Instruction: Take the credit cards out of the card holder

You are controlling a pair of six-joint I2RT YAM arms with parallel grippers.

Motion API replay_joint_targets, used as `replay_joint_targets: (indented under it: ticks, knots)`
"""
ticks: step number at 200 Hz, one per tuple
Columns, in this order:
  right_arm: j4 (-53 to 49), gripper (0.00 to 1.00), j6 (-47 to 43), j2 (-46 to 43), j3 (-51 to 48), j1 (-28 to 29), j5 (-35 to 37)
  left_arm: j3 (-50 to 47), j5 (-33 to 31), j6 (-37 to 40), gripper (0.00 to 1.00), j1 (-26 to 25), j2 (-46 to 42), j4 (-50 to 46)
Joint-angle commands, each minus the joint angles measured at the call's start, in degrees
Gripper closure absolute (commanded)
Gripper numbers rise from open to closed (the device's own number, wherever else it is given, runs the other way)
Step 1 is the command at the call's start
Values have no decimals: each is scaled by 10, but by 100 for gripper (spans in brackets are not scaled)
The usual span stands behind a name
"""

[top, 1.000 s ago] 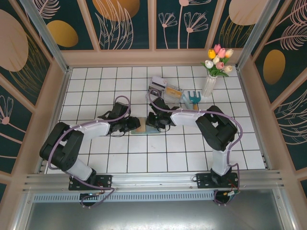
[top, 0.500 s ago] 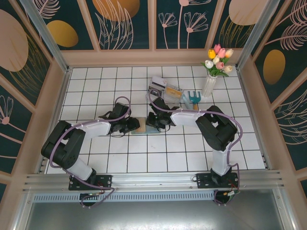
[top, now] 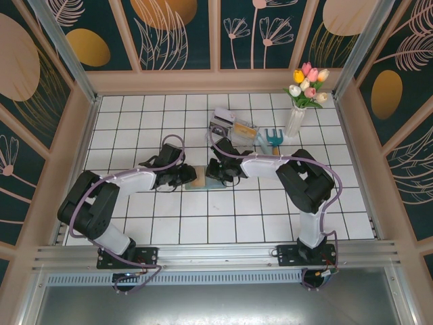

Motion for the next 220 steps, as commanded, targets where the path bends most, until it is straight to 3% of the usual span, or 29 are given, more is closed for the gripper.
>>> replay_joint_targets:
  ticks: [1, 48, 164, 220]
  knots:
    - [-23, 81, -13, 21, -7, 3, 2, 12, -12, 8, 67, 0, 14, -8]
    - [-23, 81, -14, 22, -6, 3, 2, 12, -17, 10, 64, 1, 19, -11]
    - [-21, 81, -13, 22, -8, 2, 2, 9, 13, 11, 76, 0, 11, 5]
    - [-13, 81, -8, 0, -15, 2, 5, 0, 48, 3, 74, 0, -12, 29]
